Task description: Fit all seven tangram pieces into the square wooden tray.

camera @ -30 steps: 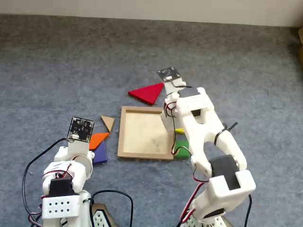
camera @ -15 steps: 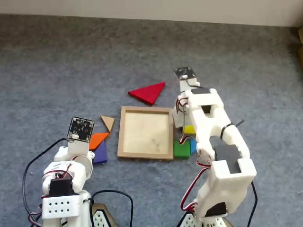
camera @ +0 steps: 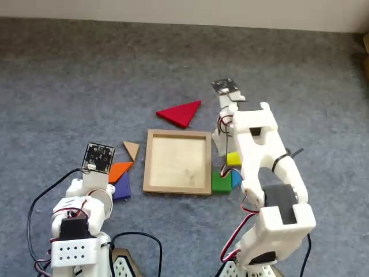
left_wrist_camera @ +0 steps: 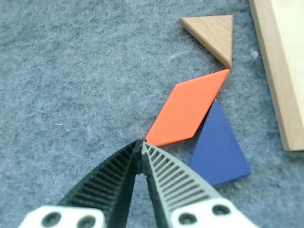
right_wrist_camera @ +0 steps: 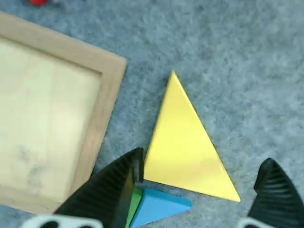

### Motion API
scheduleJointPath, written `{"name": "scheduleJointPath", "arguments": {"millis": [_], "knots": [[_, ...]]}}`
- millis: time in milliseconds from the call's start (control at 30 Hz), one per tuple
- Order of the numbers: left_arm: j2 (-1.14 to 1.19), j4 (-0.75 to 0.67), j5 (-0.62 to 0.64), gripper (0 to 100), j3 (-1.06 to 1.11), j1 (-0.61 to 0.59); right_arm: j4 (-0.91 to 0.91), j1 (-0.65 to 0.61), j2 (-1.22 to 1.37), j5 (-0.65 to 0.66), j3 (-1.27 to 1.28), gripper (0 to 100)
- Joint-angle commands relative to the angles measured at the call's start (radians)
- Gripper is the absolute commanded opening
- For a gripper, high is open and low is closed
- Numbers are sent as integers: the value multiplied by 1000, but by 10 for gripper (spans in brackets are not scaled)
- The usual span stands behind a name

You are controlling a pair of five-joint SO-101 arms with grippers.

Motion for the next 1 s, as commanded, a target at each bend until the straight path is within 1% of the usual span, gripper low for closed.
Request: {"name": "scheduleJointPath", "arguments": {"millis": [0,267,500,567,700,833,967], "knots": [[-12,5,-8,6,28,-13,10,-25,-39,66,-25,358],[-12,5,-8,6,28,-13,10,-25,117,157,-19,358],[-12,5,-8,6,28,-13,16,-21,133,190,-12,355],[-12,5,-8,6,28,-13,13,-4,133,190,-12,320],[-12,5,-8,6,28,-13,12,39,137,192,-18,212],[-12,5,-8,6,28,-13,12,68,131,192,-18,148],[-12,5,-8,6,28,-13,19,64,117,190,-21,80]]}}
